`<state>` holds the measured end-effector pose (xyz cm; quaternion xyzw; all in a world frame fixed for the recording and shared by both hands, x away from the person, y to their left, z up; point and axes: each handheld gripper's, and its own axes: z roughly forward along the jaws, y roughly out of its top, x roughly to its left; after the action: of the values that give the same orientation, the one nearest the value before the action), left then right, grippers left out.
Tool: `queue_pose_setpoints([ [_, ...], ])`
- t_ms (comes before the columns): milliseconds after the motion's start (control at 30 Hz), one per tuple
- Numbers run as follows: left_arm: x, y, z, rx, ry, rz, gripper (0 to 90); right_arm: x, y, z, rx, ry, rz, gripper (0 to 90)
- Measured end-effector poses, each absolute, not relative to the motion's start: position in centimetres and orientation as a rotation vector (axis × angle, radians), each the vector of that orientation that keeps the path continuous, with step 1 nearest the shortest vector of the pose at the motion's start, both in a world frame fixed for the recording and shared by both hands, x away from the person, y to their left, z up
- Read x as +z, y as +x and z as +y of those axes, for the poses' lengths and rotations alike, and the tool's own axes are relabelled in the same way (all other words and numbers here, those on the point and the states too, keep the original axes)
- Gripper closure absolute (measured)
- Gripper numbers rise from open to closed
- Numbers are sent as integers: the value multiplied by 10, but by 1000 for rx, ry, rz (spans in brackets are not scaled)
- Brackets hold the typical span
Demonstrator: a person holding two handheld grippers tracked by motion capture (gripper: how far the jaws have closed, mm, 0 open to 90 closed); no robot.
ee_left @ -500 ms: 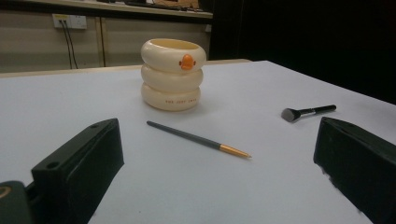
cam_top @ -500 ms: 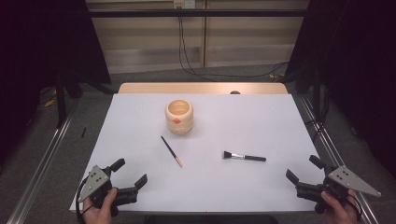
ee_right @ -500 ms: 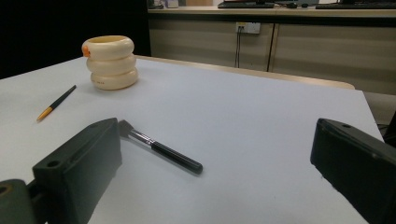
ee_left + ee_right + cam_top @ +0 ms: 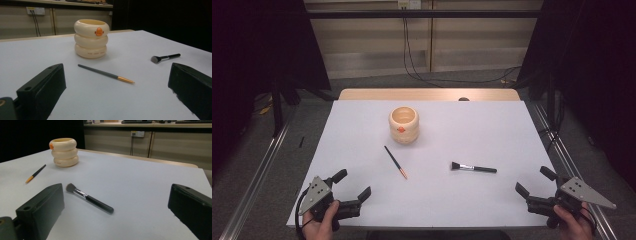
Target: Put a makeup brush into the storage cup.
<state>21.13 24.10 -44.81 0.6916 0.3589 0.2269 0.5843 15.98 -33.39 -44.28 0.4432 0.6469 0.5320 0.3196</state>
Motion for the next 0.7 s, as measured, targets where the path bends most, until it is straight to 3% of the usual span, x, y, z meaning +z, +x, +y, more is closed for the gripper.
queue_pose_setpoints([
  [700, -443, 223, 230, 534, 1691, 810, 10, -442, 168, -327, 1422, 1137, 1730, 0],
])
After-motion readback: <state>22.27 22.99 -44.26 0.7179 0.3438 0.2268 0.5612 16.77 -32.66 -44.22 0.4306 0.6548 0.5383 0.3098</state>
